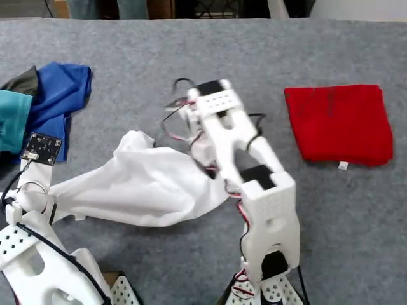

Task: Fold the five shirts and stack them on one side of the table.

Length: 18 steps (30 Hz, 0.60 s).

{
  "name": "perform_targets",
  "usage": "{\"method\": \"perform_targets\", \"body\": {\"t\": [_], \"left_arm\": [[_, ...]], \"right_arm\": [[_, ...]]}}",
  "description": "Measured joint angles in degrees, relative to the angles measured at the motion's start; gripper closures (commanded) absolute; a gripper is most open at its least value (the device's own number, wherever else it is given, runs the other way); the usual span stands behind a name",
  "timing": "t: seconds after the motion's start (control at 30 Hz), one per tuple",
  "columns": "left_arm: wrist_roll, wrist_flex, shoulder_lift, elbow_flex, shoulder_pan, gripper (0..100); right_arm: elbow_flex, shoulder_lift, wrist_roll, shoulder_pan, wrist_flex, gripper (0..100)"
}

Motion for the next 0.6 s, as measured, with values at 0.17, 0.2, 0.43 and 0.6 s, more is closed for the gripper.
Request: {"method": "perform_targets", "body": {"t": [0.17, 0.2, 0.43, 0.6], "left_arm": [[2.73, 0.00, 0.00, 0.00, 0.00, 97], [3.60, 0.00, 0.00, 0.00, 0.00, 97], [5.36, 0.00, 0.00, 0.00, 0.09, 97], [5.36, 0.00, 0.00, 0.09, 0.09, 97]], "right_arm": [[7.82, -4.66, 4.40, 8.97, 0.09, 98.5], [10.20, -6.77, 5.89, 10.90, 0.09, 98.5], [31.38, -25.32, 17.76, 22.24, 0.09, 98.4], [36.31, -30.77, 22.68, 29.36, 0.09, 98.4]]}}
